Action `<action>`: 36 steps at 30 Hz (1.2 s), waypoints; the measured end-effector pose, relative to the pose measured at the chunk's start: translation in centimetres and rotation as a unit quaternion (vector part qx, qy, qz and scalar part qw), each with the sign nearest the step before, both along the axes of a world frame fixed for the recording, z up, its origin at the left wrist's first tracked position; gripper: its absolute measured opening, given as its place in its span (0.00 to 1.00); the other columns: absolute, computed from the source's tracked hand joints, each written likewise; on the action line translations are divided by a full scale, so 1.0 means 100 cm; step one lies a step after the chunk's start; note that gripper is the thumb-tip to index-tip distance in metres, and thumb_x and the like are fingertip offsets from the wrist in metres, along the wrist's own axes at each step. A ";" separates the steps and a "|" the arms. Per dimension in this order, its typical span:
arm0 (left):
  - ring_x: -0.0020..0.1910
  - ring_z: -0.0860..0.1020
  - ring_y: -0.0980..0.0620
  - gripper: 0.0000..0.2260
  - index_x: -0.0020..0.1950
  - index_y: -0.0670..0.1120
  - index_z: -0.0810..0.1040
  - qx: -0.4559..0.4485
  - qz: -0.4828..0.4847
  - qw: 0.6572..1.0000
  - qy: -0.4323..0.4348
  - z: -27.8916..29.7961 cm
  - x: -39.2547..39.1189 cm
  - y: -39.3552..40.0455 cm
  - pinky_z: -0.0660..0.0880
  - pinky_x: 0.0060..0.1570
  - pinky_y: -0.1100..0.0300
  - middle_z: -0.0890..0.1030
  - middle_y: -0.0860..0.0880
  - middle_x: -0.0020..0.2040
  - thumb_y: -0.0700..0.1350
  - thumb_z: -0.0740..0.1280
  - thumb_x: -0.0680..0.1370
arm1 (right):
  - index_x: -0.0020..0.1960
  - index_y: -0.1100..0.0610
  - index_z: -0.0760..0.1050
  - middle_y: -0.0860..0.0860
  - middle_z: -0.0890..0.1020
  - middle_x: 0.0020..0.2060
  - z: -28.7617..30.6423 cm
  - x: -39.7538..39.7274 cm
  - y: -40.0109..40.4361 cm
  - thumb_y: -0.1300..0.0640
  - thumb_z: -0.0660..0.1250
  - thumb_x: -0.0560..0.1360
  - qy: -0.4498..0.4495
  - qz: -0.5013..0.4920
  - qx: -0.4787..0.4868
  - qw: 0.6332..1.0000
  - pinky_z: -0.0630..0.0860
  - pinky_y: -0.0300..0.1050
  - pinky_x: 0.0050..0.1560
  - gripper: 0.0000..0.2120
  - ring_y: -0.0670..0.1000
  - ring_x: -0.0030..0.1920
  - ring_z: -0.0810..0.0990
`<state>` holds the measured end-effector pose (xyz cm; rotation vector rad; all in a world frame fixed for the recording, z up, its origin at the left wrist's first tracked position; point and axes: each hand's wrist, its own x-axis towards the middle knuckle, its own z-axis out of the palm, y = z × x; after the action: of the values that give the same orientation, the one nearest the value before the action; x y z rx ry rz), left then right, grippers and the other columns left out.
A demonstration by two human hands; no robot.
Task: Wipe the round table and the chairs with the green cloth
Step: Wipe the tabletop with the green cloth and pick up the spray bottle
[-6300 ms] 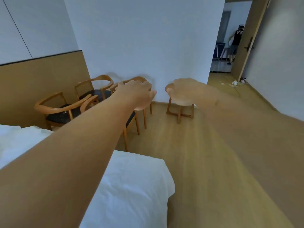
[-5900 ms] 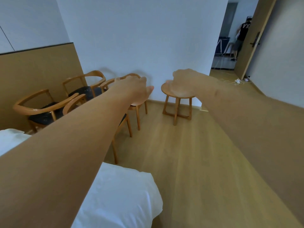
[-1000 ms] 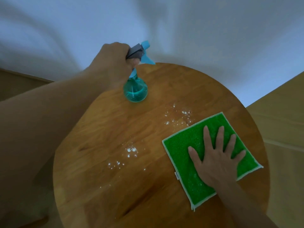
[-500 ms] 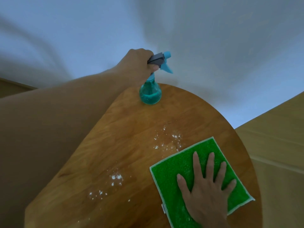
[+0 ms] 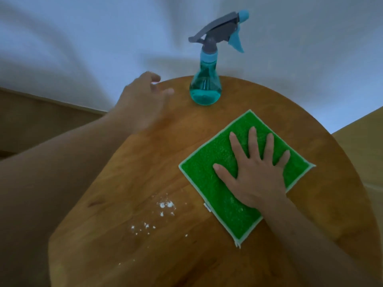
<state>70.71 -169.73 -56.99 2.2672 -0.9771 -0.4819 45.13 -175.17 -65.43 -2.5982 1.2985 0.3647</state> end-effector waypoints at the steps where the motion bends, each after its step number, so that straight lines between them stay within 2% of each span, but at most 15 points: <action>1: 0.58 0.75 0.49 0.22 0.69 0.48 0.69 0.044 0.002 0.999 -0.010 -0.009 0.007 0.020 0.70 0.56 0.56 0.76 0.50 0.59 0.55 0.65 0.78 | 0.73 0.38 0.27 0.50 0.32 0.76 0.000 0.014 0.004 0.21 0.29 0.66 -0.004 0.007 0.001 1.000 0.36 0.74 0.67 0.40 0.63 0.75 0.33; 3: 0.61 0.74 0.45 0.20 0.68 0.47 0.71 0.115 0.010 0.993 -0.033 -0.022 0.023 0.061 0.69 0.60 0.53 0.77 0.46 0.61 0.53 0.64 0.79 | 0.74 0.39 0.29 0.51 0.32 0.76 0.001 0.045 0.023 0.24 0.31 0.68 -0.016 0.036 0.000 0.999 0.35 0.75 0.66 0.39 0.64 0.75 0.33; 6: 0.54 0.75 0.43 0.14 0.62 0.46 0.74 0.176 0.016 0.982 -0.073 -0.035 0.048 0.117 0.70 0.50 0.51 0.79 0.43 0.56 0.50 0.63 0.79 | 0.77 0.43 0.34 0.53 0.34 0.77 0.005 0.085 0.084 0.30 0.36 0.74 -0.045 0.133 0.012 0.990 0.29 0.74 0.64 0.35 0.65 0.74 0.32; 7: 0.54 0.75 0.43 0.14 0.61 0.45 0.74 0.200 0.016 0.977 -0.075 -0.039 0.054 0.133 0.70 0.50 0.51 0.78 0.41 0.57 0.49 0.63 0.79 | 0.78 0.43 0.36 0.53 0.35 0.77 0.007 0.093 0.107 0.32 0.38 0.76 -0.056 0.171 0.029 0.983 0.26 0.74 0.63 0.34 0.65 0.74 0.32; 9: 0.64 0.70 0.39 0.22 0.70 0.42 0.67 0.266 0.037 0.962 -0.058 -0.050 0.059 0.163 0.67 0.62 0.47 0.72 0.37 0.66 0.52 0.61 0.79 | 0.79 0.44 0.44 0.52 0.40 0.79 0.011 0.094 0.147 0.36 0.44 0.78 -0.061 0.237 0.072 0.967 0.27 0.74 0.63 0.32 0.64 0.76 0.36; 11: 0.72 0.61 0.40 0.32 0.77 0.42 0.53 0.298 0.074 0.952 -0.003 -0.062 0.052 0.185 0.59 0.70 0.48 0.61 0.38 0.74 0.57 0.58 0.80 | 0.76 0.45 0.60 0.51 0.57 0.78 0.017 0.080 0.170 0.37 0.53 0.75 -0.053 0.268 0.102 0.956 0.44 0.76 0.68 0.31 0.64 0.76 0.54; 13: 0.73 0.60 0.42 0.34 0.78 0.46 0.48 0.247 0.120 0.957 0.094 -0.071 0.043 0.194 0.58 0.70 0.47 0.58 0.41 0.76 0.60 0.56 0.79 | 0.71 0.44 0.69 0.48 0.67 0.74 0.019 0.058 0.176 0.38 0.56 0.71 -0.057 0.254 0.101 0.960 0.60 0.71 0.68 0.30 0.59 0.72 0.67; 15: 0.71 0.62 0.41 0.32 0.78 0.48 0.50 0.195 0.148 0.961 0.129 -0.076 0.040 0.195 0.61 0.68 0.45 0.60 0.42 0.75 0.60 0.56 0.78 | 0.72 0.45 0.68 0.48 0.67 0.73 0.017 0.034 0.164 0.39 0.56 0.72 -0.066 0.200 0.084 0.974 0.59 0.66 0.66 0.29 0.59 0.71 0.69; 16: 0.70 0.62 0.41 0.32 0.77 0.48 0.51 0.185 0.154 0.962 0.126 -0.077 0.039 0.194 0.61 0.68 0.45 0.60 0.42 0.74 0.60 0.56 0.79 | 0.74 0.45 0.65 0.49 0.65 0.74 0.015 0.023 0.152 0.39 0.53 0.75 -0.066 0.163 0.063 0.982 0.56 0.64 0.67 0.28 0.60 0.71 0.66; 18: 0.71 0.61 0.43 0.31 0.77 0.48 0.51 0.171 0.156 0.965 0.121 -0.077 0.039 0.193 0.60 0.67 0.47 0.59 0.43 0.75 0.59 0.56 0.79 | 0.78 0.43 0.49 0.49 0.55 0.78 0.011 0.006 0.116 0.36 0.42 0.79 -0.034 0.081 0.008 0.996 0.50 0.64 0.71 0.29 0.60 0.75 0.55; 20: 0.72 0.60 0.45 0.30 0.78 0.49 0.50 0.160 0.153 0.967 0.128 -0.076 0.036 0.194 0.60 0.68 0.47 0.57 0.45 0.76 0.59 0.56 0.80 | 0.76 0.40 0.35 0.46 0.42 0.78 0.007 0.007 0.076 0.33 0.31 0.75 -0.001 -0.002 -0.005 1.000 0.45 0.68 0.72 0.31 0.57 0.77 0.44; 23: 0.73 0.59 0.46 0.31 0.78 0.51 0.48 0.149 0.145 0.968 0.141 -0.074 0.036 0.195 0.59 0.69 0.47 0.55 0.47 0.77 0.61 0.54 0.80 | 0.76 0.39 0.35 0.48 0.38 0.78 -0.003 0.050 0.041 0.29 0.30 0.72 -0.005 -0.058 -0.009 0.998 0.41 0.74 0.69 0.34 0.62 0.76 0.38; 27: 0.74 0.55 0.48 0.32 0.78 0.50 0.46 0.140 0.141 0.967 0.158 -0.076 0.038 0.198 0.54 0.70 0.50 0.52 0.48 0.78 0.64 0.49 0.80 | 0.77 0.40 0.35 0.54 0.38 0.78 -0.002 0.130 0.068 0.27 0.33 0.72 -0.023 0.053 -0.018 0.998 0.38 0.76 0.66 0.37 0.67 0.75 0.38; 30: 0.75 0.54 0.48 0.32 0.78 0.48 0.47 0.142 0.135 0.971 0.138 -0.079 0.039 0.197 0.52 0.71 0.52 0.52 0.46 0.78 0.64 0.46 0.80 | 0.78 0.41 0.39 0.54 0.41 0.79 0.000 0.153 0.125 0.30 0.38 0.75 -0.046 0.143 -0.023 0.988 0.36 0.75 0.67 0.34 0.66 0.76 0.38; 36: 0.76 0.52 0.47 0.34 0.78 0.50 0.44 0.177 0.112 0.968 0.138 -0.080 0.045 0.200 0.51 0.69 0.53 0.50 0.47 0.78 0.66 0.45 0.78 | 0.76 0.42 0.58 0.52 0.58 0.77 0.006 0.073 0.202 0.32 0.52 0.75 -0.086 0.304 0.048 0.948 0.46 0.73 0.69 0.32 0.64 0.76 0.54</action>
<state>75.17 -149.71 -65.01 2.4945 -0.5178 -0.9036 52.43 -154.94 -64.81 -2.8126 0.3876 0.2740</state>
